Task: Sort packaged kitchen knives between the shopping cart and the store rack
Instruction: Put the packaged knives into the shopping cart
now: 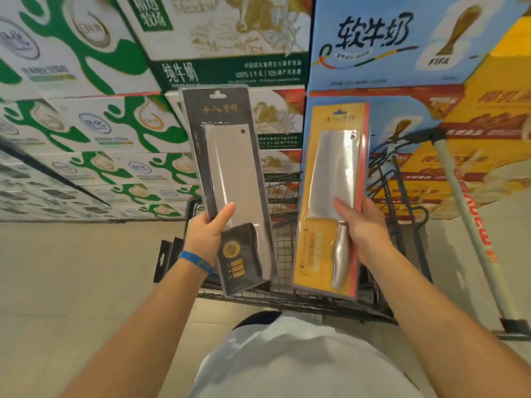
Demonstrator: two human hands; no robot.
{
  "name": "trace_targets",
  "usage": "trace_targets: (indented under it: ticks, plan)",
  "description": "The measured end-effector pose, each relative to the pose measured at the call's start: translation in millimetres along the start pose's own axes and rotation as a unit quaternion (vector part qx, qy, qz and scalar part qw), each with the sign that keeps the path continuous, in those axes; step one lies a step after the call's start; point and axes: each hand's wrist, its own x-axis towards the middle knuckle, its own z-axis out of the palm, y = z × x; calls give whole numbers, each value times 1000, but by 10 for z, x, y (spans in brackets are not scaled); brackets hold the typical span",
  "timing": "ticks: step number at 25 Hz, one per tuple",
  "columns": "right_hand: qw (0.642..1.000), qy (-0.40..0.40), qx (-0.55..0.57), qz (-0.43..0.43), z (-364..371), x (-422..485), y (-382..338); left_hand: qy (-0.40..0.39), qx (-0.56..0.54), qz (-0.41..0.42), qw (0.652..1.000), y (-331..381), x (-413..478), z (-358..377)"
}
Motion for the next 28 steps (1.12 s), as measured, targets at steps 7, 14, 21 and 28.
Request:
trace_targets:
  ticks: [7, 14, 21, 28]
  plan:
    - [985, 155, 8, -71, -177, -477, -410, -78, 106, 155, 979, 492, 5, 624]
    - [920, 372, -41, -119, -1126, -1635, -898, -305, 87, 250, 915, 991, -543, 2079]
    - [810, 552, 31, -197, -2280, -3228, -1269, -489, 82, 281, 821, 1224, -2046, 3518]
    - [702, 657, 38, -271, -3499, -5105, -1405, -642, 30, 294, 708, 1052, -4434, 4687]
